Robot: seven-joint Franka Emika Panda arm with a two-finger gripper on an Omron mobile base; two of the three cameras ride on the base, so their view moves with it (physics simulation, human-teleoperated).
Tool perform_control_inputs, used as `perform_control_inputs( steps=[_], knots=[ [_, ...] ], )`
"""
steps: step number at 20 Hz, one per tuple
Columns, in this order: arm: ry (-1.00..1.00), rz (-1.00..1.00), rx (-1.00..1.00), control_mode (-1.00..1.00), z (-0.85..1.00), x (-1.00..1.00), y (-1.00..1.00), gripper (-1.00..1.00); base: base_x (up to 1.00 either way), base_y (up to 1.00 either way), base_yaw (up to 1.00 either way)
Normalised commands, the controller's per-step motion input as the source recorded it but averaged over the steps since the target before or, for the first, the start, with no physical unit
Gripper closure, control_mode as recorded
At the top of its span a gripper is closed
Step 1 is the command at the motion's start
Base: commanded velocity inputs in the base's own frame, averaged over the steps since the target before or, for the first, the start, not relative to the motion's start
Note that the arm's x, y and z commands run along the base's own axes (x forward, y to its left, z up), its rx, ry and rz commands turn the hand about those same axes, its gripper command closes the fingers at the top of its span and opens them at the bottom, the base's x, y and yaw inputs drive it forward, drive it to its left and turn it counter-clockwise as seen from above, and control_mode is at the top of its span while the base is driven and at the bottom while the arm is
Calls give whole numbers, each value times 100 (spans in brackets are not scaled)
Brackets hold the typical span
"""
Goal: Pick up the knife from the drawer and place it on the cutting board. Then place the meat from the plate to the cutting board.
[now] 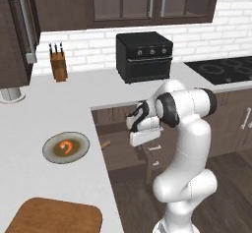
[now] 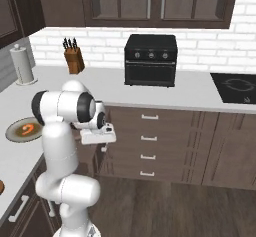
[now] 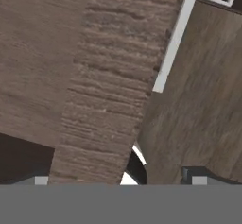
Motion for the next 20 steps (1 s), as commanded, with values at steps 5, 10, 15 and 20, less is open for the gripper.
perform_control_inputs(
  steps=[5, 10, 15, 20],
  knots=[
    [-5, -1, 0, -100, 5, -18, -100, -100, 0, 0, 0],
    [0, -3, 0, -100, 11, -8, -100, -100, 0, 0, 0],
    [0, -10, 0, -100, 20, 0, -100, -100, 0, 0, 0],
    [-1, -17, 0, -100, 62, 0, -100, -100, 0, 0, 0]
  ],
)
